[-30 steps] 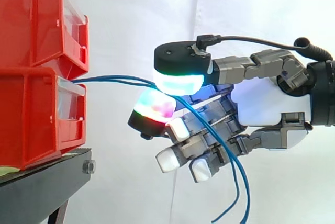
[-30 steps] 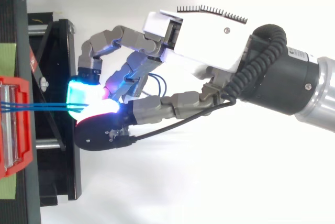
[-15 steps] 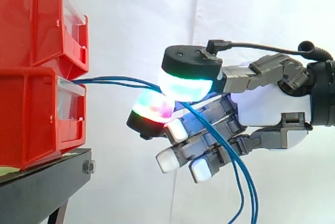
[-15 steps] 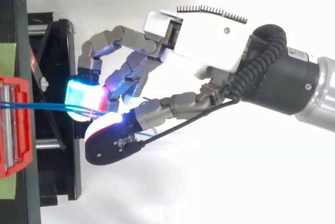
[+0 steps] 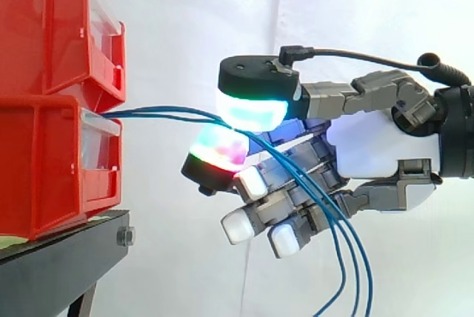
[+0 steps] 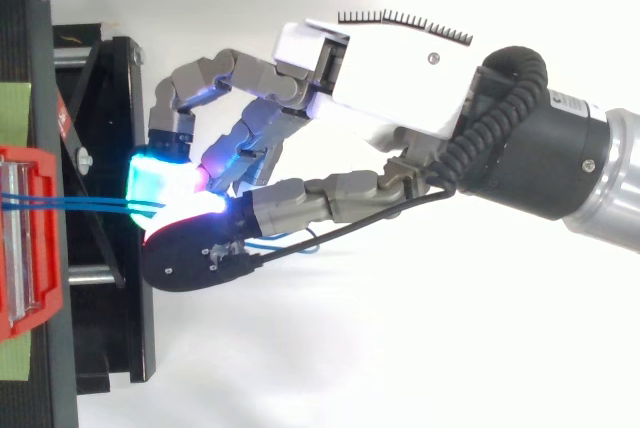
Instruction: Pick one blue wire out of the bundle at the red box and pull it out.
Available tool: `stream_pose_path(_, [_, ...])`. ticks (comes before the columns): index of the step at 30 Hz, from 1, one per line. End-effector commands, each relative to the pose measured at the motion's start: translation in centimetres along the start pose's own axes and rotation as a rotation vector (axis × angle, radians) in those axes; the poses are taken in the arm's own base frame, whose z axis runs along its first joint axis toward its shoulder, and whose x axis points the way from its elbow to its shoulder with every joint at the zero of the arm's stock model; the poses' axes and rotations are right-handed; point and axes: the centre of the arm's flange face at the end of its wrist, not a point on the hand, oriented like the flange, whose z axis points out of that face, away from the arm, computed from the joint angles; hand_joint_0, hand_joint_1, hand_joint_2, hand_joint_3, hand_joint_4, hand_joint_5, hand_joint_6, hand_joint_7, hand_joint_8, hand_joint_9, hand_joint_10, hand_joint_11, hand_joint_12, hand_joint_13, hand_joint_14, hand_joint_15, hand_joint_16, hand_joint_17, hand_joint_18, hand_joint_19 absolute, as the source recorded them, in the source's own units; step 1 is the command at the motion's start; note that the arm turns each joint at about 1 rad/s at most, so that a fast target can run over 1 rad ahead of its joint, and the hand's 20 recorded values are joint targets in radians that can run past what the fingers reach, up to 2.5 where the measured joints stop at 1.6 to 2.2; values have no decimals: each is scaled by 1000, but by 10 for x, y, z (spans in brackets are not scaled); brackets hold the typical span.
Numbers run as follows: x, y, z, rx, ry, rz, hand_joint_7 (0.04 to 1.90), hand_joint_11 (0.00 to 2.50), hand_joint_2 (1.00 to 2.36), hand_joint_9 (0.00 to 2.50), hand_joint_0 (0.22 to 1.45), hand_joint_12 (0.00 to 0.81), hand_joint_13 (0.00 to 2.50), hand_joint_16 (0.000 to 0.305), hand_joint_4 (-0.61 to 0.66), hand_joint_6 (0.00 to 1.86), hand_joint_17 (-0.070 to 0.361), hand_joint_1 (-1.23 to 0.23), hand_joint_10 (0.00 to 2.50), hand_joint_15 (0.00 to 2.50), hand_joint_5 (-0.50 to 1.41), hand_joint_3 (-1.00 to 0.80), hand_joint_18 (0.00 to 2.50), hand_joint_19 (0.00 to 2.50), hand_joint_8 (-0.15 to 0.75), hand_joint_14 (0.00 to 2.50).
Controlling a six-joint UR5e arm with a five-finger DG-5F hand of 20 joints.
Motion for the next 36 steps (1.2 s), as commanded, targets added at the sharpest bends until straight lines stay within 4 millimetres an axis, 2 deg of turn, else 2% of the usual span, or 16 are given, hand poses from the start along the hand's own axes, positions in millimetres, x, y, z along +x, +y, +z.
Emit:
stream_pose_path(1, [0,0,0,0,0,0,1170,778,1024,1008,645,491,972,61,161,914,138,-824,18,494,-193,-129,976,576,437,15])
stream_pose_path(4, [0,0,0,0,0,0,1088,759,1020,954,645,505,941,66,260,918,148,-864,18,480,-200,52,977,549,432,14])
stream_pose_path(6, [0,0,0,0,0,0,1070,749,1011,910,651,518,902,70,304,910,158,-871,14,463,-204,88,987,527,434,15])
stream_pose_path(8, [0,0,0,0,0,0,1061,734,1008,800,625,534,784,73,316,910,165,-906,15,443,-223,28,930,510,427,12])
stream_pose_path(11, [0,0,0,-1,0,1,1110,727,1016,635,594,488,618,66,291,894,149,-929,18,402,-247,-151,787,505,378,12])
stream_pose_path(15, [0,0,0,0,0,0,1114,725,1014,598,615,477,590,65,289,893,146,-946,18,386,-251,-277,764,504,367,12])
stream_pose_path(19, [0,0,0,-2,0,1,1089,713,1008,602,608,479,600,65,286,895,146,-970,18,385,-253,-394,766,512,368,13])
stream_pose_path(23, [0,0,0,-2,0,0,1080,711,1000,669,548,492,654,66,286,894,149,-882,17,400,-239,-494,804,533,392,12])
stream_pose_path(30, [0,0,0,-2,0,-3,1078,711,1001,785,515,504,724,67,289,890,151,-780,15,410,-218,-482,862,559,414,12])
stream_pose_path(36, [0,0,0,-2,0,-3,1108,819,1012,920,580,494,819,63,272,887,143,-722,19,449,-199,-352,883,578,414,15])
